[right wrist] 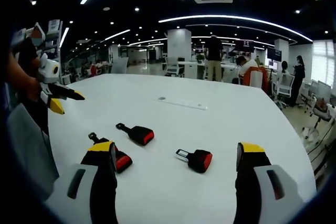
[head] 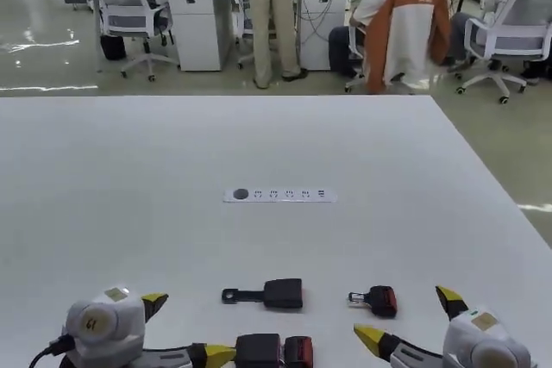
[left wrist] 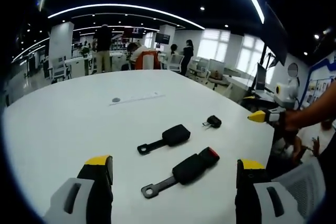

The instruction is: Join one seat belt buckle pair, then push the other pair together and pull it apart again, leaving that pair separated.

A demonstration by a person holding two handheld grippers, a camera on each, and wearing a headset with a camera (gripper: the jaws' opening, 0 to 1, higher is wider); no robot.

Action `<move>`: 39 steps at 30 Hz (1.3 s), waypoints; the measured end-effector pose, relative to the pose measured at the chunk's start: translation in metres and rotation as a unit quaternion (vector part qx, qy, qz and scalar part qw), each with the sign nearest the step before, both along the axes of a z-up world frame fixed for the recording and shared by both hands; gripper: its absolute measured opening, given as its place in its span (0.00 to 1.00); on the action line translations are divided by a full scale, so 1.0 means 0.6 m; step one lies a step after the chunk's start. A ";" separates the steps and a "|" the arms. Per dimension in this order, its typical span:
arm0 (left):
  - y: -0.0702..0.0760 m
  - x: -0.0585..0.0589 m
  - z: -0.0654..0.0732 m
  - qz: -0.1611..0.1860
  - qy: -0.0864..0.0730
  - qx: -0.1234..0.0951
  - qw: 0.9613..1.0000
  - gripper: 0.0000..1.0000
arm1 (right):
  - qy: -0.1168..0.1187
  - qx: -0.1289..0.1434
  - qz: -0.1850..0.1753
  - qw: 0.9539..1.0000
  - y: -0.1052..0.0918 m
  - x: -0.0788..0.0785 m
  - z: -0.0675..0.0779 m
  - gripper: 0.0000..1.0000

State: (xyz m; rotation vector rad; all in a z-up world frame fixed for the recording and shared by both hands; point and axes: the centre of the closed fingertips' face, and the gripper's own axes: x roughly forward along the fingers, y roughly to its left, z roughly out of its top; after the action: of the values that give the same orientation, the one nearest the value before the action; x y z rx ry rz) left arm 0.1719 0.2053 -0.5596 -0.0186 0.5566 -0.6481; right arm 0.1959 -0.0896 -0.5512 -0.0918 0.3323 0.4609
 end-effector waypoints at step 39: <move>0.050 -0.061 0.032 -0.021 -0.036 -0.012 0.999 1.00 | 0.002 -0.012 -0.005 1.000 -0.021 -0.084 0.000 1.00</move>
State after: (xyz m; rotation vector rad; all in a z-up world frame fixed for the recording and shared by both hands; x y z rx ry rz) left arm 0.1355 0.2352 -0.5403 -0.0063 0.4817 -0.6934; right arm 0.1455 -0.1024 -0.5514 -0.1125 0.3431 0.4476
